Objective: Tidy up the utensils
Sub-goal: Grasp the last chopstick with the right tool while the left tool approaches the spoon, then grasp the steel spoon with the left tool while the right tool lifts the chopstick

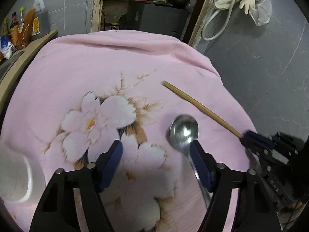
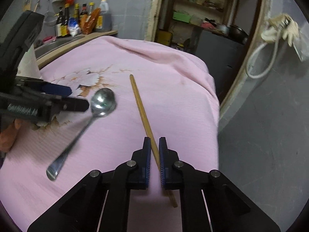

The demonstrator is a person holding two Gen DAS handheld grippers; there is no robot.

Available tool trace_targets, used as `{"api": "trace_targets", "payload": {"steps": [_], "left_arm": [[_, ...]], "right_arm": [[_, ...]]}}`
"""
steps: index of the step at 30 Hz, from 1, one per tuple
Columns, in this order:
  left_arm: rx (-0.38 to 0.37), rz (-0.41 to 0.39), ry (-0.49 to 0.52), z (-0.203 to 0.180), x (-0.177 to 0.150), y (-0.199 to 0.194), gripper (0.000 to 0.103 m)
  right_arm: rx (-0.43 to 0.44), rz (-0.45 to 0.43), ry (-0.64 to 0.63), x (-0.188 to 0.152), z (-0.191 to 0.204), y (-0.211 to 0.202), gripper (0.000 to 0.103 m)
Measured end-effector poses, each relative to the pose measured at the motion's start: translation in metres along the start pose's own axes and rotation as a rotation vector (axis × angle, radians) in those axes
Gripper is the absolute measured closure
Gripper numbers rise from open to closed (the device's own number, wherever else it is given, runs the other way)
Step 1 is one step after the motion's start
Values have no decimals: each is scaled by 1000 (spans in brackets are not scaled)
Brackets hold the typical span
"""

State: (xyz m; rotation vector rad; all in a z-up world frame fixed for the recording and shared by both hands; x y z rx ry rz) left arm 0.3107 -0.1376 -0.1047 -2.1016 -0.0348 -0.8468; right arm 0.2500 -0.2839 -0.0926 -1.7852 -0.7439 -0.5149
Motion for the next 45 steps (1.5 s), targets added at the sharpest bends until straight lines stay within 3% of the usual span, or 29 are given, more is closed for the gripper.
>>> {"api": "trace_targets", "payload": {"steps": [6,8,10,12,18,22,27,32,36,41,45], "left_arm": [[-72,41,-2,-1,12,18,72],[-77,51,18,-5,13,21,74],[-91,70,34,-9,13,24,86],[-88,75,47,-11,13,26,91],[-75,54,55,-11,13,22,99],[-28,27,60,-11,14,17,101],[41,-32,56,-8,16,3,102],[139,-146,138,-15,21,-27,102],[222,-270,193,-28,24,-54,102],[272,-423,235,-45,23,-93,102],[308,-515,282,-61,29,-117,102]], "right_arm": [[31,33,46,-15,-19,-7,96],[57,45,55,-13,-19,-6,96],[76,57,43,-9,-17,-3,95],[85,68,12,0,-13,4,94],[185,130,-48,32,1,39,94],[267,221,-75,55,16,69,93],[237,235,-105,67,27,84,96],[107,65,-65,60,22,55,98],[-40,-182,11,70,7,3,98],[-211,-483,110,74,-1,-72,98],[-280,-622,196,75,-6,-106,98]]}}
Point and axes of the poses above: each gripper's, at about its wrist camera, not at the fingertips, and y roughly the way its jaws point, z to its left, x to its top, the point moved 7 cm from there along y, roughly the way its jaws point, and after that the axes turned 14 degrees about -x, right-handed, at the moved point
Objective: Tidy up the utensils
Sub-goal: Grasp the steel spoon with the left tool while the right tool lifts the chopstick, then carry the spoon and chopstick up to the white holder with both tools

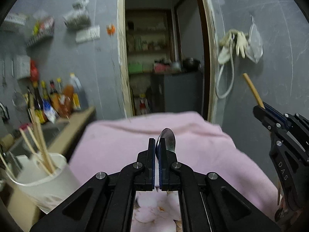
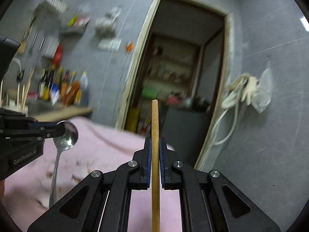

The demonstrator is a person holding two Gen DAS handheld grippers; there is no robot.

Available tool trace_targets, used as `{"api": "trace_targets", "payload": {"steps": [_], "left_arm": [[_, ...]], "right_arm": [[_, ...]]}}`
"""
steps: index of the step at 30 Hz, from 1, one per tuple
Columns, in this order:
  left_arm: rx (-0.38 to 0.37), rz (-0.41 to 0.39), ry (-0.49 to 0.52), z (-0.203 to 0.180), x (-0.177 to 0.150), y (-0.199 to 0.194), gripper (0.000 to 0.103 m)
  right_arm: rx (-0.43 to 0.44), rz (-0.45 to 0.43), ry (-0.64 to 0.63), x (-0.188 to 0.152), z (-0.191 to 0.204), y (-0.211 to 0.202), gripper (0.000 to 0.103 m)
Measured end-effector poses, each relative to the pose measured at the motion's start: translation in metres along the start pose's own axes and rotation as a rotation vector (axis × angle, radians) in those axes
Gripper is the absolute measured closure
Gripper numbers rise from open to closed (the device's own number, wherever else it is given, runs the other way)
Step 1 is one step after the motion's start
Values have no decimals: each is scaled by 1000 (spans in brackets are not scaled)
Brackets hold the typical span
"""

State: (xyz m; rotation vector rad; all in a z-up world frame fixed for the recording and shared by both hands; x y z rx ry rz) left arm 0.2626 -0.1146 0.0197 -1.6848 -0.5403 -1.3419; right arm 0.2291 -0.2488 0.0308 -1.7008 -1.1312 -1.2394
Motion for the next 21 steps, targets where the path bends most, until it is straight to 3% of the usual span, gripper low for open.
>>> {"api": "trace_targets", "payload": {"steps": [10,16,21], "left_arm": [[70,-103,49,17,30,-52,102],[100,-116,37,45,42,-80,102],[176,-141,25,78,54,-106,102]], "right_arm": [[-44,-106,114,36,6,-18,98],[40,-149,213,62,18,-26,98],[132,-182,286,91,37,-27,98]]}}
Point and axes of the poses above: each gripper's, at about its wrist camera, not at the fingertips, and y roughly the way its jaws point, z to its left, x to its top, the point moved 7 cm from there along y, roughly the way its jaws point, and after that the axes turned 14 degrees about -x, right-handed, at the moved point
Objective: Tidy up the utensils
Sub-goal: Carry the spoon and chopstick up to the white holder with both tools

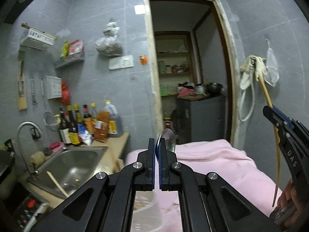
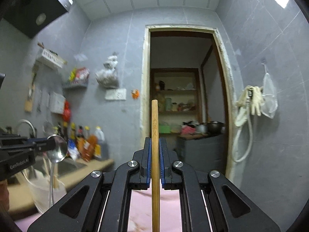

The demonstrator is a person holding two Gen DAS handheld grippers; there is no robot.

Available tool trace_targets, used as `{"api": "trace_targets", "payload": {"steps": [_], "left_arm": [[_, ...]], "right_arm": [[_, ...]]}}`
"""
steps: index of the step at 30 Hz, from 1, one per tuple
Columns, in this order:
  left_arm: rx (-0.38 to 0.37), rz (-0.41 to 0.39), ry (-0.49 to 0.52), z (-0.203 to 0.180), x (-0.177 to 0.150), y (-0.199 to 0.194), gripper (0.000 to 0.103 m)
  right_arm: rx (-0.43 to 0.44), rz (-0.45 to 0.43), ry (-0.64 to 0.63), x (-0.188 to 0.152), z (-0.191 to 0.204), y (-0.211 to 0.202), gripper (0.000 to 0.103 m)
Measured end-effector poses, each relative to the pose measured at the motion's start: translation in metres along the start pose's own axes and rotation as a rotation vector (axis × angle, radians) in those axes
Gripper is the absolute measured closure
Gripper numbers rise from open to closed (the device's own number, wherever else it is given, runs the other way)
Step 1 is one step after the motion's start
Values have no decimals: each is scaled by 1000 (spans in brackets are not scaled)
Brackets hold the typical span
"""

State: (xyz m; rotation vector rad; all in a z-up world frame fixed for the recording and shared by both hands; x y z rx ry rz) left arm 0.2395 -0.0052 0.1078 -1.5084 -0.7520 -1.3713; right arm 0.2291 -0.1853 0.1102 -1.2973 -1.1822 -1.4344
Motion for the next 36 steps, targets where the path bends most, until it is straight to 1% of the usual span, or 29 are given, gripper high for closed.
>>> {"api": "trace_targets", "payload": {"steps": [8,10,12,14,16,21,24,27,31,36], "left_arm": [[160,-34,-9,66,12,-32,102],[207,-44,0,83,13,-40,102],[261,-56,15,99,14,-47,102],[311,-60,12,117,13,-50,102],[355,-55,6,134,9,-47,102],[451,-13,-21,167,-9,-30,102],[483,17,-36,180,-20,-20,102],[508,60,-20,185,-33,-8,102],[508,67,-34,187,-41,-1,102],[515,64,-39,189,-43,3,102]], "right_arm": [[137,-75,105,37,58,8,98],[179,-96,127,44,77,8,98],[252,-108,164,48,100,9,98],[295,-106,185,49,114,10,98],[362,-98,208,48,133,14,98],[464,-51,238,35,163,27,98],[497,-20,257,25,169,33,98],[518,14,269,15,175,39,98],[518,43,275,3,179,47,98],[492,33,279,3,179,52,98]]}}
Point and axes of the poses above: each gripper's, at about its wrist camera, not at the fingertips, and y roughly the way its jaws point, z to its left, x to its top, the point moved 7 cm from there along y, roughly the way its jaws point, and after that the axes turned 14 degrees about -x, right-handed, at the moved point
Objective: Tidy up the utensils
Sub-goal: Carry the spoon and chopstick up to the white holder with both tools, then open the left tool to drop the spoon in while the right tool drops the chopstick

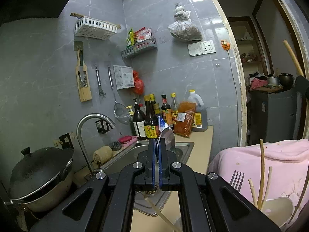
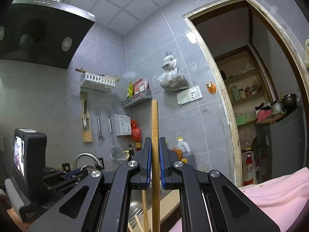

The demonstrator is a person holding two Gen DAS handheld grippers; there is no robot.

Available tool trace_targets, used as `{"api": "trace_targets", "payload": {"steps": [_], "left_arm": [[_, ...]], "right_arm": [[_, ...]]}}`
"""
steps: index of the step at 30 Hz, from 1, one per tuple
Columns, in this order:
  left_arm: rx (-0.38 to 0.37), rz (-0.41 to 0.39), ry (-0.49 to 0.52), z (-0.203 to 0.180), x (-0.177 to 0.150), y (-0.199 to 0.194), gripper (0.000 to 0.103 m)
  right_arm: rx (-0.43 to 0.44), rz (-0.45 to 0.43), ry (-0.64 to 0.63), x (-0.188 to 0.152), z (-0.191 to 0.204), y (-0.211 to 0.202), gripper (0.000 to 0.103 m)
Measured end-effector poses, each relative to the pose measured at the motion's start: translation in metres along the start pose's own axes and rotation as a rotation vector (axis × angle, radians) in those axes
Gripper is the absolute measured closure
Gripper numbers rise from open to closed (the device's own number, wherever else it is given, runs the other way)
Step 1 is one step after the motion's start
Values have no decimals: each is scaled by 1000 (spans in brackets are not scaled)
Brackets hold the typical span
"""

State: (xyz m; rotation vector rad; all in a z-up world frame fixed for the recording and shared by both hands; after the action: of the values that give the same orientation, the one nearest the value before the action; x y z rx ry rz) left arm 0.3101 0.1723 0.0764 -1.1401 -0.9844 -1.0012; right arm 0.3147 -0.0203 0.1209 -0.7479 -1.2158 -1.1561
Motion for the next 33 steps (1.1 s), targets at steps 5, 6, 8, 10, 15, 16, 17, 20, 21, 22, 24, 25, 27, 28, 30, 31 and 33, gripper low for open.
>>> {"api": "trace_targets", "payload": {"steps": [5,6,8,10,15,16,17,20,21,22,24,25,27,28,30,31,33], "left_arm": [[-1,14,-19,1,1,5,102],[-3,18,-23,1,0,6,102],[-6,27,-30,0,-1,8,102],[-8,32,-35,1,-1,9,102],[-14,33,-35,0,-2,10,102],[-15,35,-39,0,-2,10,102],[-15,37,-42,0,-3,10,102],[-17,43,-47,-1,-6,11,102],[-17,44,-48,-1,-7,11,102],[-17,46,-47,-1,-7,11,102],[-18,49,-46,-1,-9,12,102],[-18,51,-47,-1,-10,12,102],[-19,55,-49,-1,-11,12,102],[-20,58,-51,-1,-12,13,102],[-28,66,-57,-1,-14,13,102],[-34,69,-62,-1,-15,13,102],[-55,74,-74,-2,-18,12,102]], "right_arm": [[-30,-38,-9,10,3,0,98],[-39,-42,-19,11,4,1,98],[-49,-47,-28,11,6,2,98],[-62,-48,-25,11,6,5,98],[-92,-46,-35,8,5,10,98],[-96,-46,-39,7,6,11,98],[-100,-44,-42,5,6,12,98],[-107,-39,-48,2,6,14,98],[-110,-37,-49,2,6,14,98],[-115,-37,-50,1,5,14,98],[-119,-35,-49,0,4,15,98],[-121,-32,-50,0,4,16,98],[-127,-30,-58,-2,4,16,98],[-128,-26,-61,-4,3,16,97],[-127,-16,-66,-7,3,15,97],[-126,-11,-69,-8,3,16,97],[-124,0,-74,-11,2,14,97]]}}
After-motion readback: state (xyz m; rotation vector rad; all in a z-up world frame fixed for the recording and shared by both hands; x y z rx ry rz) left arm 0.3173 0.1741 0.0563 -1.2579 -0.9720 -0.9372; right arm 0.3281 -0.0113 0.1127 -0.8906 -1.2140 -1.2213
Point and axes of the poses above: each gripper's, at about its wrist camera, not at the fingertips, and y roughly the way its jaws point, z to its left, x to its top, the point moved 7 cm from there along y, roughly the way its jaws point, and after that the axes turned 14 degrees about -x, right-handed, at the moved point
